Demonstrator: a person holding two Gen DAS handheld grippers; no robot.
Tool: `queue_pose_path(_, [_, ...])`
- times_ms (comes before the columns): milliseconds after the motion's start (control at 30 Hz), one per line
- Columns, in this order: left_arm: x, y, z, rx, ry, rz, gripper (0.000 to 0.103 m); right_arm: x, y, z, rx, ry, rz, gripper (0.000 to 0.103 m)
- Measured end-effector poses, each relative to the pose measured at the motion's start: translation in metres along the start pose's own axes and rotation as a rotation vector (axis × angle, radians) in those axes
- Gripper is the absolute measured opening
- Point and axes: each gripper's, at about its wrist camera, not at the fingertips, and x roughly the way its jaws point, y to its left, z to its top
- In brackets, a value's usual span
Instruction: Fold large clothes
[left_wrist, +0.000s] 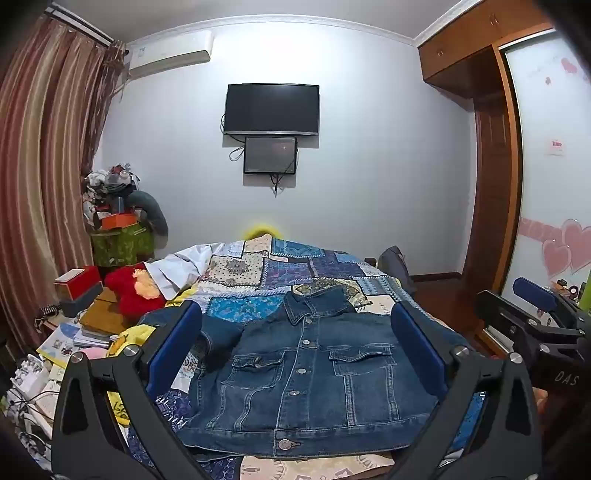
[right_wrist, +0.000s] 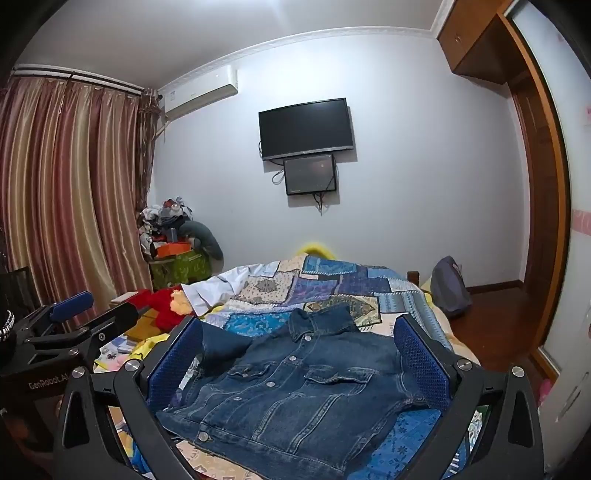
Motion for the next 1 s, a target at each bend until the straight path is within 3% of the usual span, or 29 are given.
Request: queue_pose_path(1000, [0.0025,-0.0030,0.0018,0.003,-0.015,-0.009,0.103,0.0056,-0.0044,-0.0044,0.003,0.003,-0.005,0.103])
